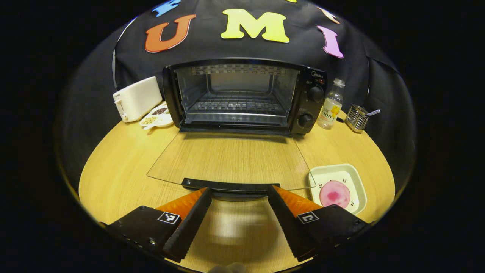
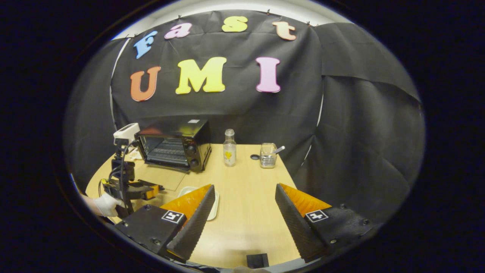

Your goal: Open the electric oven with the left hand, put the food in, and close the electric oven.

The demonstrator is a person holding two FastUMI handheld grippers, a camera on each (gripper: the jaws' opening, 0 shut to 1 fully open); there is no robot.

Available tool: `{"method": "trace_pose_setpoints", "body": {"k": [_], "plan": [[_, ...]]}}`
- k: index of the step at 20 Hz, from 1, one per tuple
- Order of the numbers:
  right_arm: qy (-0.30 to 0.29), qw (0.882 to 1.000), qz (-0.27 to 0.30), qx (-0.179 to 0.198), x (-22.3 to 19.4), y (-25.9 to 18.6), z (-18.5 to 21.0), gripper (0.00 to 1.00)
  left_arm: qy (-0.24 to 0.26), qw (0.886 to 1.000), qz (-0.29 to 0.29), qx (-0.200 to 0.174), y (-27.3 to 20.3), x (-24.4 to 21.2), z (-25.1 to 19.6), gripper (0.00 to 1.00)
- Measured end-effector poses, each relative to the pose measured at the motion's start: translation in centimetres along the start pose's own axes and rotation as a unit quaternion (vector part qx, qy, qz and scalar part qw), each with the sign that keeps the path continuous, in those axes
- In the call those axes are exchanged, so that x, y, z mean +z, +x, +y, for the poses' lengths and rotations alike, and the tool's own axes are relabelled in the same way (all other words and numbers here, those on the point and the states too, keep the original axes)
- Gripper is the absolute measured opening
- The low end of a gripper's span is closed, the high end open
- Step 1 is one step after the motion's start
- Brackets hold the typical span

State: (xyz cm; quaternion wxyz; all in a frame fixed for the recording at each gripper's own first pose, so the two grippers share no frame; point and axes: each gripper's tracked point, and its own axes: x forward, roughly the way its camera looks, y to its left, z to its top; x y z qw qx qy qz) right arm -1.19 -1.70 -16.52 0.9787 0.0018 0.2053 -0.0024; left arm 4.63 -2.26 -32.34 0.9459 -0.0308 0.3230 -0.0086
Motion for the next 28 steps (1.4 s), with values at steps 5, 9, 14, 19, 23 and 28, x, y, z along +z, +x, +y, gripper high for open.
{"method": "trace_pose_setpoints", "body": {"k": [5,9,14,19,23,28], "plan": [[0.02,0.996,0.058,0.063,-2.3,5.9,1.4,0.97,0.003,0.997,-0.068,0.033,-8.2,3.0,1.5,0.97],[0.018,0.987,0.129,0.099,-5.4,11.7,2.3,0.96,0.013,0.991,-0.12,0.052,-16.2,4.7,1.9,0.96],[0.027,0.966,0.215,0.144,-9.5,15.8,4.2,0.86,-0.007,0.979,-0.181,0.092,-24.1,7.7,2.5,0.96],[0.022,0.951,0.271,0.148,-12.8,18.2,5.6,0.78,-0.023,0.967,-0.229,0.108,-28.7,10.1,2.2,0.96],[0.054,0.939,0.317,0.127,-15.0,19.3,5.4,0.71,-0.021,0.961,-0.255,0.103,-30.5,11.4,2.1,0.96],[0.057,0.932,0.339,0.114,-15.4,19.4,6.1,0.57,-0.023,0.963,-0.253,0.087,-30.5,10.7,2.8,0.96]]}}
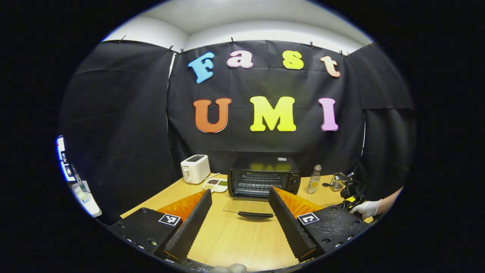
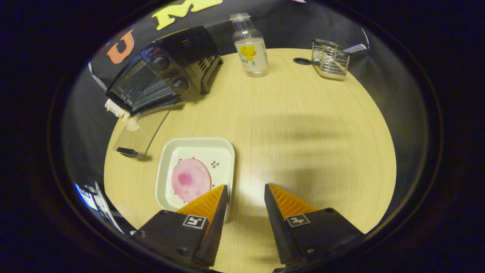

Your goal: Open the electric oven with the left hand, put the food in, and close the electric oven.

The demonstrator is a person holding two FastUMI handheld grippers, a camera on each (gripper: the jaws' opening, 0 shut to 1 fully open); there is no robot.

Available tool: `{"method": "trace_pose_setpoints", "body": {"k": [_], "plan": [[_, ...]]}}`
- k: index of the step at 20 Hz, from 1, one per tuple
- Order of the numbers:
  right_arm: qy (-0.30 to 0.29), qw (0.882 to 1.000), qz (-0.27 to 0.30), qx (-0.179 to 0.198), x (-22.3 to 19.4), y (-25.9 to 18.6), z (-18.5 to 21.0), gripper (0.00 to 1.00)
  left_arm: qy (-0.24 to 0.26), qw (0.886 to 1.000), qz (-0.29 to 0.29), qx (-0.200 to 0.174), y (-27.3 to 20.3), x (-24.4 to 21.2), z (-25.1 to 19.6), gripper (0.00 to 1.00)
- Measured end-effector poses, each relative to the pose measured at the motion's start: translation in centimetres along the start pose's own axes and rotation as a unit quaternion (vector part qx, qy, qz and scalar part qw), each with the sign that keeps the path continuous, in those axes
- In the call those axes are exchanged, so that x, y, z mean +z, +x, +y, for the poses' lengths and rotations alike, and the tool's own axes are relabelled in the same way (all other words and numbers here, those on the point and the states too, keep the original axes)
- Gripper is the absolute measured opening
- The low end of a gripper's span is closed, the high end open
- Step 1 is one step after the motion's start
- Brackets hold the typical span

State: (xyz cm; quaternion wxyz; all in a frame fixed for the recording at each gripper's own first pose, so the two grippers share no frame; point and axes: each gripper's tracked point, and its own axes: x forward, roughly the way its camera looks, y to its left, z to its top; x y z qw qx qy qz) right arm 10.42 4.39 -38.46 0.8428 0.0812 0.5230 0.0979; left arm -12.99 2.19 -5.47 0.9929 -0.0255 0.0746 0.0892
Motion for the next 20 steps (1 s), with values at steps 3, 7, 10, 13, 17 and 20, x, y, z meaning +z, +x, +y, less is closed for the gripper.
{"method": "trace_pose_setpoints", "body": {"k": [3,7,10,13,17,20], "plan": [[-0.003,1.0,0.015,-0.01,0.0,0.3,0.4,0.48,0.005,1.0,-0.002,-0.008,0.4,-0.1,1.1,0.96],[-0.022,0.999,0.031,-0.028,0.0,0.5,0.9,0.33,0.001,1.0,0.007,-0.017,1.5,-0.8,2.4,0.96],[-0.014,0.999,0.033,-0.041,0.1,0.9,0.8,0.14,-0.005,1.0,-0.004,-0.02,1.9,-0.3,3.3,0.96],[-0.015,0.998,0.043,-0.041,0.1,0.8,0.9,0.08,-0.012,1.0,-0.005,-0.025,2.1,-0.9,3.9,0.96],[-0.01,0.999,0.044,-0.024,0.0,0.8,1.0,0.05,-0.011,1.0,0.001,-0.028,2.3,-1.8,4.8,0.96],[0.036,0.998,0.055,0.025,-0.3,0.8,1.3,0.04,-0.011,0.999,0.004,-0.03,2.4,-2.2,5.0,0.97]]}}
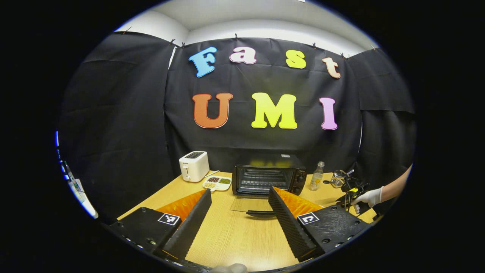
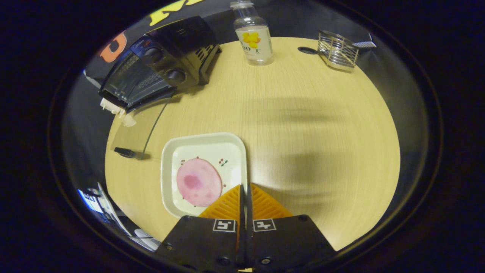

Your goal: Open the electric oven with the left hand, put the food in, and close the electric oven.

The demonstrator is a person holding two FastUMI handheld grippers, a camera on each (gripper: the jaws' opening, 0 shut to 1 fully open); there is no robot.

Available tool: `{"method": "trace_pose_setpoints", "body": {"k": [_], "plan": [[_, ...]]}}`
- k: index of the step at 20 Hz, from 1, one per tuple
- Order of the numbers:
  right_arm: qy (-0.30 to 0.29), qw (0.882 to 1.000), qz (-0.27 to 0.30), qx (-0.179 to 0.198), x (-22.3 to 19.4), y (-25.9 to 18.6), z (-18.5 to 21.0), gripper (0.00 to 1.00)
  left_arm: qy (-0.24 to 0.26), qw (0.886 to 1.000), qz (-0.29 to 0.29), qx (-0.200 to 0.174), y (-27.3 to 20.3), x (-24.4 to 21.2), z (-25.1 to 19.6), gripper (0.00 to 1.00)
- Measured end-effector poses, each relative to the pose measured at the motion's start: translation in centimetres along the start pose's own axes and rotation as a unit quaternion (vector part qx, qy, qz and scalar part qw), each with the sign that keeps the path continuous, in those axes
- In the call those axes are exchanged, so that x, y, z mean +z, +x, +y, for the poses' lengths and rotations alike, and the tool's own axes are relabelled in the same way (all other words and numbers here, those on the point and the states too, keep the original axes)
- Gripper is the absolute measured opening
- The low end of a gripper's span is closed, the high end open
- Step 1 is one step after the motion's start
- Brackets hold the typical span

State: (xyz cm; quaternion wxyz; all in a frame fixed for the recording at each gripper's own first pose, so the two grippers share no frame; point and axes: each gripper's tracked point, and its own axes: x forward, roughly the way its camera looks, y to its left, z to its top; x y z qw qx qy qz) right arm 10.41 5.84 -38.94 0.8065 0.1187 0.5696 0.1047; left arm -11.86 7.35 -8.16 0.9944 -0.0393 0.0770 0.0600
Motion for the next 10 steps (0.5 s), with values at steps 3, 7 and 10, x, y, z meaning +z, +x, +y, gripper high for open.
{"method": "trace_pose_setpoints", "body": {"k": [3,7,10], "plan": [[0.052,0.996,0.007,0.071,-0.8,-0.4,0.7,0.01,0.002,1.0,0.01,-0.001,0.1,-0.8,0.0,0.96],[0.14,0.981,-0.023,0.132,-0.9,-1.5,0.3,0.04,0.004,1.0,0.02,-0.009,0.2,-1.4,-0.5,0.96],[0.192,0.964,-0.051,0.176,-0.4,-2.7,0.2,0.04,0.006,1.0,0.024,-0.016,0.1,-1.2,-1.1,0.96]]}}
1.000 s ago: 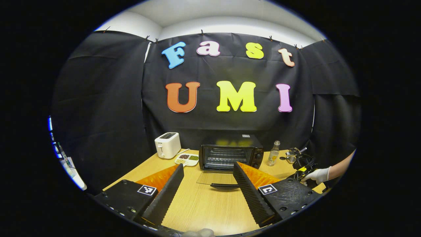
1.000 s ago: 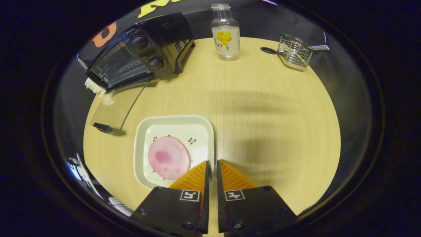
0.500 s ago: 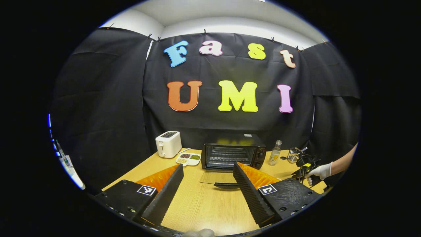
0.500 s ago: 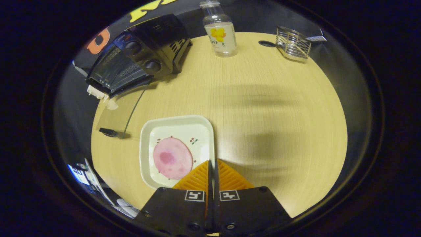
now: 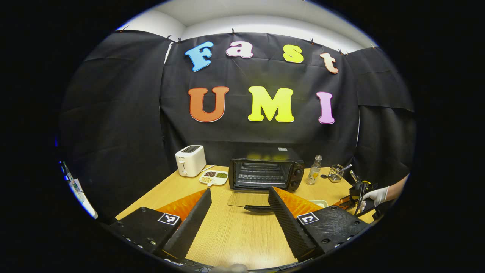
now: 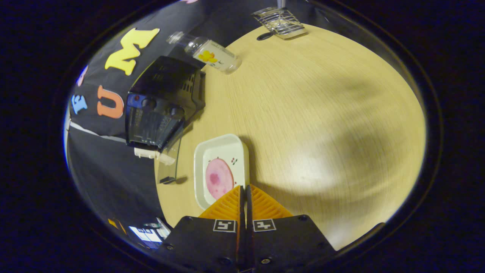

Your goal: Open the electric oven with the left hand, put the food in, and close the electric oven.

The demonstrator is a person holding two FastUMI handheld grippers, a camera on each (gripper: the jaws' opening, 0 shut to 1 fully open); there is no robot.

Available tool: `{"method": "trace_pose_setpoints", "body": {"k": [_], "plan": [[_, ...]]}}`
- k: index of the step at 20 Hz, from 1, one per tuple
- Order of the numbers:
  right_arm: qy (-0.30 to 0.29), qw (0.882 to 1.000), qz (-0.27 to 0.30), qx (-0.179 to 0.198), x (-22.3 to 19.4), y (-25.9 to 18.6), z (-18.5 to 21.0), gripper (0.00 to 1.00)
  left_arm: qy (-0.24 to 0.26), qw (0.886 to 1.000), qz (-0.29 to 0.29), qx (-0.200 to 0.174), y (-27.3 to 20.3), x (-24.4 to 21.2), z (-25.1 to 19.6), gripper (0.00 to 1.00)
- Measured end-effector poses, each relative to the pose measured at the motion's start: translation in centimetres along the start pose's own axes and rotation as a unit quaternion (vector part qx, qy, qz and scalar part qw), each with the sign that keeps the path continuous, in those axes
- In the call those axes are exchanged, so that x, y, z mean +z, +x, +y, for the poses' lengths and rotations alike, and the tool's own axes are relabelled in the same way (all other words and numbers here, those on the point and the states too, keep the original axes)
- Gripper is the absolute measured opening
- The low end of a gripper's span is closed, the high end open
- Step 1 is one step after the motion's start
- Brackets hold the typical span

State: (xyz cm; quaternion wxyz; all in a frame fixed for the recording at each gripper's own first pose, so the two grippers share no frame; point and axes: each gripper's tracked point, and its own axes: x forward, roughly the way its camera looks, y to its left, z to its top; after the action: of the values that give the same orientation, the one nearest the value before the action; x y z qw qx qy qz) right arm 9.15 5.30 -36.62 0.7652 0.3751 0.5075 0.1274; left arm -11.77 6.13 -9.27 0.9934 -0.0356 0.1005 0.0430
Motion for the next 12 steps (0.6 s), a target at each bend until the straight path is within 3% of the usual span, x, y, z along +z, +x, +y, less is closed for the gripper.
{"method": "trace_pose_setpoints", "body": {"k": [5,11,12], "plan": [[0.022,0.998,-0.048,0.026,0.5,-1.9,1.9,0.04,0.008,1.0,-0.002,-0.008,0.1,0.7,-0.9,0.96],[0.02,0.994,-0.091,0.065,0.5,-3.6,7.7,0.0,0.016,1.0,-0.003,-0.021,-0.1,1.1,-1.6,0.96],[0.021,0.993,-0.097,0.07,0.3,-3.9,8.9,0.04,0.017,1.0,-0.003,-0.022,-0.1,1.2,-1.6,0.96]]}}
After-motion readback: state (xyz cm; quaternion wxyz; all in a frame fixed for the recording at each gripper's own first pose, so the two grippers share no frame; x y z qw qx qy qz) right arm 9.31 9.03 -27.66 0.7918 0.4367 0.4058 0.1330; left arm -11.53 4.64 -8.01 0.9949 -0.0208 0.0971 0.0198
